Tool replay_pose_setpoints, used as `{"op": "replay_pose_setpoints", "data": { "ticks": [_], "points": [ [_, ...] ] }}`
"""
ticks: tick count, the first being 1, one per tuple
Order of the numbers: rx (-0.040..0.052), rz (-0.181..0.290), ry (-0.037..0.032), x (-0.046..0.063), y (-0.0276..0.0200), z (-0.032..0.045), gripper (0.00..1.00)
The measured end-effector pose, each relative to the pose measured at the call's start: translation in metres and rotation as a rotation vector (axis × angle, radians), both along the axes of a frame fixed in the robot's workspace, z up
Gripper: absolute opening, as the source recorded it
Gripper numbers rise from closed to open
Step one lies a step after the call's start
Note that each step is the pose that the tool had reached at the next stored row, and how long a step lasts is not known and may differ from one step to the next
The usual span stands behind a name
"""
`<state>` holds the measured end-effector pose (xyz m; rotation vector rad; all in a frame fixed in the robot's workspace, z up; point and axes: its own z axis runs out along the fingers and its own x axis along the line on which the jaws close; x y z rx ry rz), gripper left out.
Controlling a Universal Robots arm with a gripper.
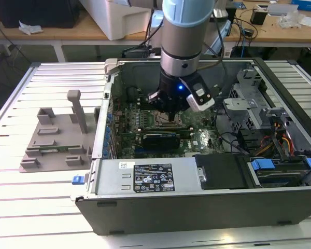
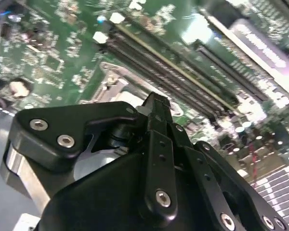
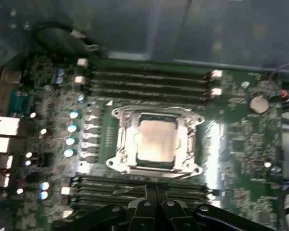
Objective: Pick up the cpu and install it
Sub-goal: 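Install the second cpu locking lever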
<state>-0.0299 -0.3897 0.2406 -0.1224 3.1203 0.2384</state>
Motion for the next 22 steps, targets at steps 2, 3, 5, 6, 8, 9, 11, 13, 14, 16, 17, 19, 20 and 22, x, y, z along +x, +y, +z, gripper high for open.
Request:
{"op": "replay_pose_setpoints", "data": {
  "ticks": [2, 3, 5, 6, 8, 9, 11, 13, 14, 16, 17, 19, 20, 22],
  "points": [
    [-0.0001, 0.0, 0.0, -0.009, -0.0002, -0.0062, 0.11],
    [-0.0002, 0.001, 0.0, -0.012, -0.0002, -0.0082, 0.11],
    [-0.0003, 0.001, 0.0001, -0.018, -0.0003, -0.013, 0.11],
    [-0.0002, 0.002, 0.0001, -0.02, -0.0003, -0.0151, 0.11],
    [0.0004, 0.014, 0.0001, -0.027, 0.0, -0.0237, 0.11],
    [0.0021, 0.021, 0.0, -0.029, 0.0002, -0.0259, 0.11],
    [0.0087, 0.036, -0.0001, -0.032, 0.0016, -0.0294, 0.11],
    [0.0115, 0.042, -0.0001, -0.034, 0.004, -0.0316, 0.11],
    [0.0121, 0.044, -0.0001, -0.035, 0.0055, -0.0325, 0.11],
    [0.014, 0.049, -0.0002, -0.037, 0.0088, -0.035, 0.11],
    [0.0139, 0.05, 0.0, -0.038, 0.0102, -0.036, 0.11],
    [0.0142, 0.053, 0.0, -0.038, 0.0143, -0.0384, 0.11],
    [0.0145, 0.055, 0.0, -0.038, 0.0162, -0.0389, 0.11],
    [0.0145, 0.057, 0.0004, -0.038, 0.0196, -0.0417, 0.11]
  ]
}}
